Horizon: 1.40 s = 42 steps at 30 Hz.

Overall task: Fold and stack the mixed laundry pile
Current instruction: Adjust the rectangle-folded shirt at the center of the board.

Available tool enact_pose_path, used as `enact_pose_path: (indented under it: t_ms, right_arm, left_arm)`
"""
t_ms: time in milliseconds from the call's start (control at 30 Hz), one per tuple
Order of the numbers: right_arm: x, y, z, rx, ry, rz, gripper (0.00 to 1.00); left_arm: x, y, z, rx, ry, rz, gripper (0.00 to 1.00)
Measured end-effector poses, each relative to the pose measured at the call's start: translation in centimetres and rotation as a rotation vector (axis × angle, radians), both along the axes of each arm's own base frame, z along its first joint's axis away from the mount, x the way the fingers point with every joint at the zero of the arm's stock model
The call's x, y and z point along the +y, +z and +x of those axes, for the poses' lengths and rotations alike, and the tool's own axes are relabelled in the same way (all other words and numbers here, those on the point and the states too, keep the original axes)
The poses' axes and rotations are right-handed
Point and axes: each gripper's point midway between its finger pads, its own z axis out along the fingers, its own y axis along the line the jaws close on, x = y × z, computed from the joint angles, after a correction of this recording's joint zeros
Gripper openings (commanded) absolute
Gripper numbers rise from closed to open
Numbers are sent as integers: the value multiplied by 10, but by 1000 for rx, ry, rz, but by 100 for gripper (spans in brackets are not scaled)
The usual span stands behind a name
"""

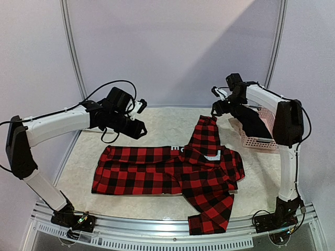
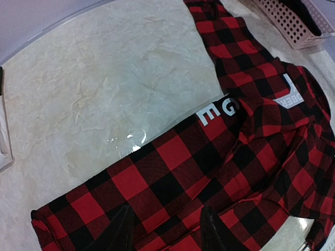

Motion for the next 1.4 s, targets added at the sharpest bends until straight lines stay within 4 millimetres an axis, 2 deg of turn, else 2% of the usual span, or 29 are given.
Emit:
enact_pose_path:
  t_ms: [100,167,300,433,500,600,700,733,967,1100,1167,1267,1333,1400]
  right_arm:
    - [-1,-22,29,-5,-69,-15,75]
    - [-4,-41,41,6,-118,-32,73]
    - [-10,-77,54,40,-197,-54,67]
    - [-12,-103,57,78,-243,-52,63]
    - [-11,-110,57,94,-257,-44,58]
    - [-8,-111,58,102,-270,-17,34]
    - [-4,-111,61,101,-264,7,3]
    - [-3,-113,61,101,-257,9,0]
    - [9,-110,60,113,-211,64,0]
    - [15,-92,44,114,-165,94,0]
    - [19,-69,25,109,-137,108,0]
    - [38,-8,0,29,-59,143,0]
    - [63,39,-19,-50,22,178,0]
    - [91,76,-42,-111,107,213,0]
  left_arm:
    - [-6,-1,-6,4,-10,5,45]
    - [-7,-3,-9,11,-11,11,45]
    - [-8,-4,-12,12,-4,25,45]
    - [-9,-5,-15,13,-6,33,45]
    - [-9,-5,-15,13,-6,36,45]
    - [-9,-6,-16,14,-2,38,45]
    - [-11,-5,-16,18,1,37,46]
    - [-12,-5,-16,19,1,35,46]
    - [-22,5,-5,7,-2,34,46]
    - [-24,16,1,-17,-2,40,46]
    - [-22,20,5,-26,6,37,46]
    - [-19,21,8,-27,17,34,46]
    - [-15,21,11,-26,30,33,46]
    - [-7,21,15,-27,54,31,46]
